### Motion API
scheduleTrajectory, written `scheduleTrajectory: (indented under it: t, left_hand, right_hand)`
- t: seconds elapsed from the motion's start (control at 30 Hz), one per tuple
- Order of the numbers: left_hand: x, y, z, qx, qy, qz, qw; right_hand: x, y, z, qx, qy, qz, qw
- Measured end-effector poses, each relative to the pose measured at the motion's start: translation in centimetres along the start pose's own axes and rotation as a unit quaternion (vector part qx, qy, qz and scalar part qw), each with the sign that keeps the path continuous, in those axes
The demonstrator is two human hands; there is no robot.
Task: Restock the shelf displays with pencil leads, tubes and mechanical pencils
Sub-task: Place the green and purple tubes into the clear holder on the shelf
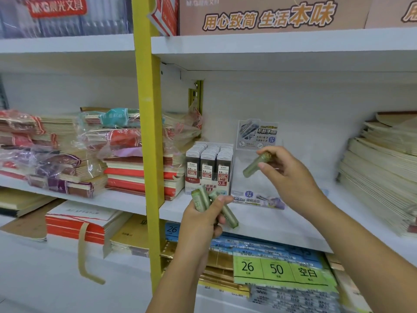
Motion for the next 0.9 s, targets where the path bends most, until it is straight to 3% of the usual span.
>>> scheduleTrajectory:
  t: [0.2, 0.43, 0.67, 0.9]
  left_hand:
    - [1.0, -1.3, -0.1, 0.009, 0.01, 0.011, 1.0]
    - [1.1, -1.9, 0.1, 0.005, 0.011, 0.007, 1.0]
    - [1.3, -1.8, 0.0, 0.006, 0.013, -0.002, 1.0]
    - [1.2, -1.7, 0.2, 0.003, 0.009, 0.001, 1.0]
  right_hand:
    - [-4.1, -2.4, 3.9, -0.043, 0.072, -0.143, 0.986]
    - [-4.7, -1.8, 5.2, -0.039, 0.057, -0.119, 0.99]
    - [-4.7, -1.1, 6.7, -0.083, -0.03, -0.068, 0.994]
    - [-4.7, -1.0, 7.2, -0.111, -0.03, -0.055, 0.992]
Point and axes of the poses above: each hand's wrist, its own y-axis away from the middle knuckle, its own x-axis out of the back of the hand, z = x × y, the point moved 10 cm from there along -y, towards the middle knuckle, and after that the axes turned 14 degrees about x, right-handed, at the moved point
